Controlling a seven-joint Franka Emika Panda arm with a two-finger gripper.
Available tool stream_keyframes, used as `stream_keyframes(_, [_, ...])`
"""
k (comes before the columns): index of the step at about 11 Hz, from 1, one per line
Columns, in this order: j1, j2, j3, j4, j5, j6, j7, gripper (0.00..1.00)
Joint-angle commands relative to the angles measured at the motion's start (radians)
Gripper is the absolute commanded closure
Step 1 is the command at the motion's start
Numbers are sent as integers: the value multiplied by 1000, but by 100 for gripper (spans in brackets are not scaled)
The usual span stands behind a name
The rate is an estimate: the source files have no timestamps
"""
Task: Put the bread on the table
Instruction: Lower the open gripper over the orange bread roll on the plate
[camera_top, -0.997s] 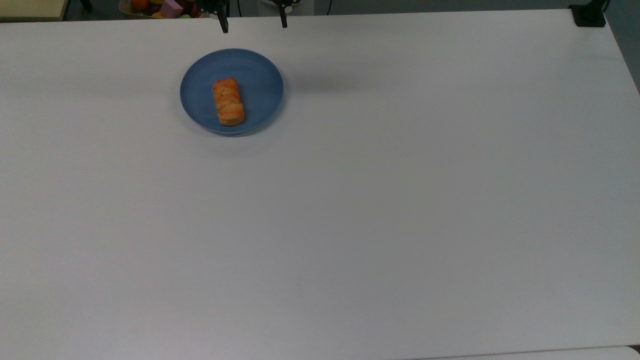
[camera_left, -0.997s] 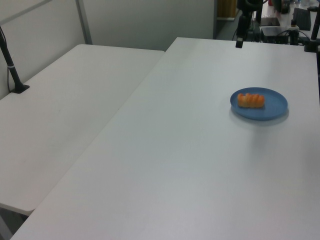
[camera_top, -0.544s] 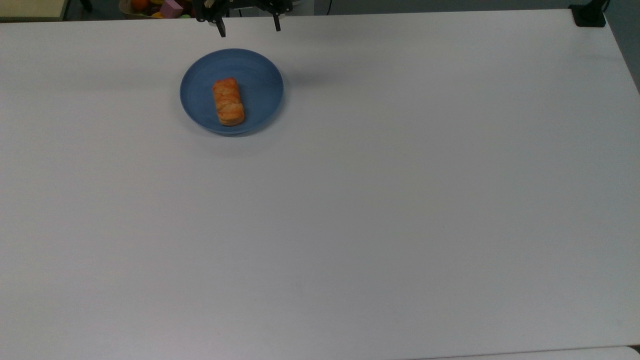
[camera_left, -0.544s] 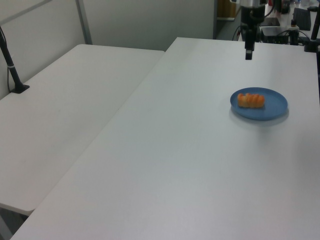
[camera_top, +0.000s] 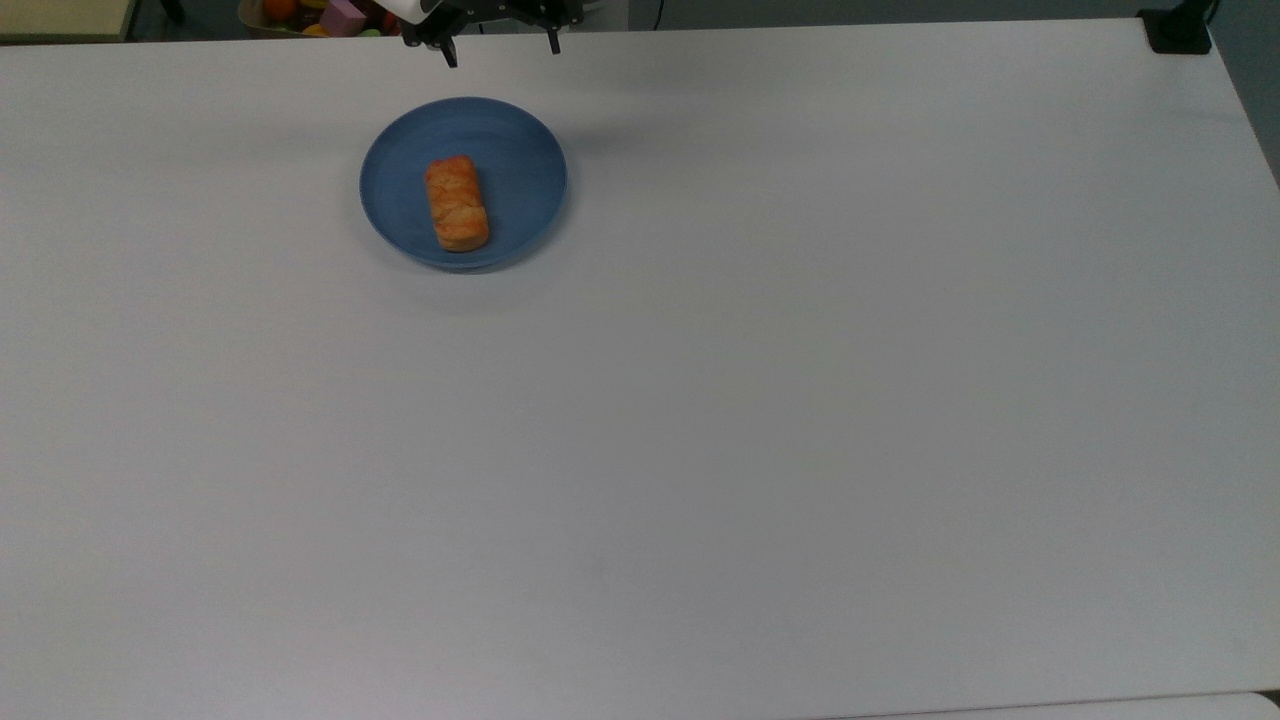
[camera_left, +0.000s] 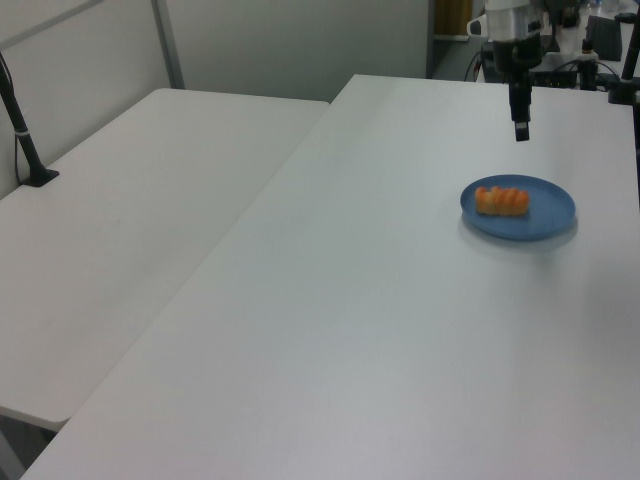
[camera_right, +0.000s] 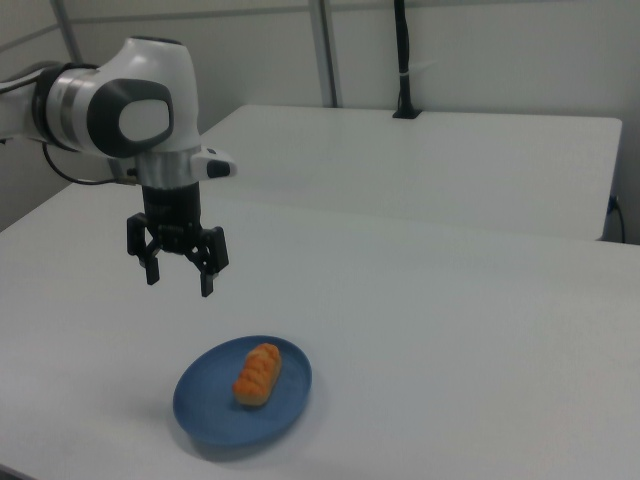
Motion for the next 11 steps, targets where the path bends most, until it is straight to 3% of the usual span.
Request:
stream_keyframes(1, [1,-23,0,-97,-70,-1,-22,0])
stream_keyframes(5, [1,-21,0,-180,-139,48,-23,0])
stream_keyframes(11, [-37,-12,-7,-321,-213,353,-20,0])
